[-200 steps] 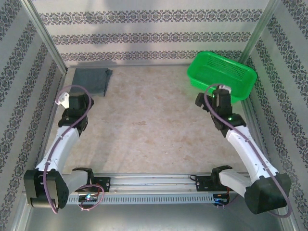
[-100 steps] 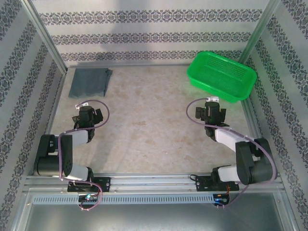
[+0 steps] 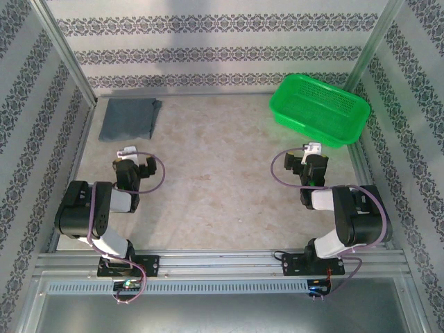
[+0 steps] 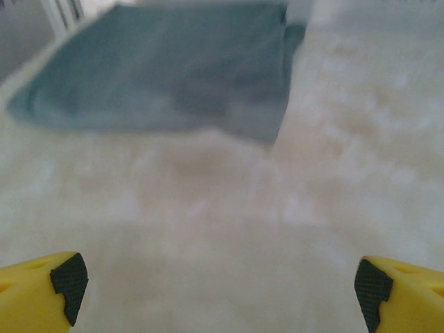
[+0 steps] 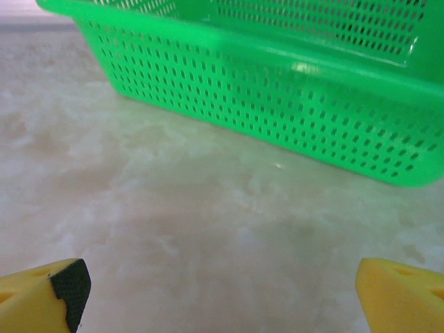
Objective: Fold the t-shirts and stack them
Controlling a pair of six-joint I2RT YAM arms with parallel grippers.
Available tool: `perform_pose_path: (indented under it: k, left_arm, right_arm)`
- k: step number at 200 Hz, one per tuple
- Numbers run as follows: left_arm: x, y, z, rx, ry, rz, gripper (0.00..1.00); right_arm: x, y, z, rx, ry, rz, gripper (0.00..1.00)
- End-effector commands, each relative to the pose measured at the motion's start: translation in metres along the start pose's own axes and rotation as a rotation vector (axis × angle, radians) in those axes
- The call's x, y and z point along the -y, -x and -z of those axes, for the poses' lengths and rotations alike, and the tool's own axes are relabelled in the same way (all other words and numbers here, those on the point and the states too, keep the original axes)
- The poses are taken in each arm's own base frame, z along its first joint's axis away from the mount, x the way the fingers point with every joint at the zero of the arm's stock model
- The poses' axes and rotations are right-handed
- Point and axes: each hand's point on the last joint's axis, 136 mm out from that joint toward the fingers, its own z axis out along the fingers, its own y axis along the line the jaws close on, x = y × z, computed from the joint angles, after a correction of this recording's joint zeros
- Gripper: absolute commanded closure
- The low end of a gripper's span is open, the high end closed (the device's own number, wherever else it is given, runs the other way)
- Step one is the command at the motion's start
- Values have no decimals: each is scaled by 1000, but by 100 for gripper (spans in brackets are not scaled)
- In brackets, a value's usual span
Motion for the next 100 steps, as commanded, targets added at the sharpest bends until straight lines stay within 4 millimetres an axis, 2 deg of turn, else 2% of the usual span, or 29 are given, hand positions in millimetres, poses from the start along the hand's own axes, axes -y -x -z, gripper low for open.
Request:
perform_pose_path:
  k: [1,100]
  left_arm:
    - [4,2,3,-5,-13,-21,0]
    - [3,5,3,22,-5,-27,0]
  right_arm:
    - [-9,22,1,83,29,0,2]
    - [-10,21,0,75,35,8,2]
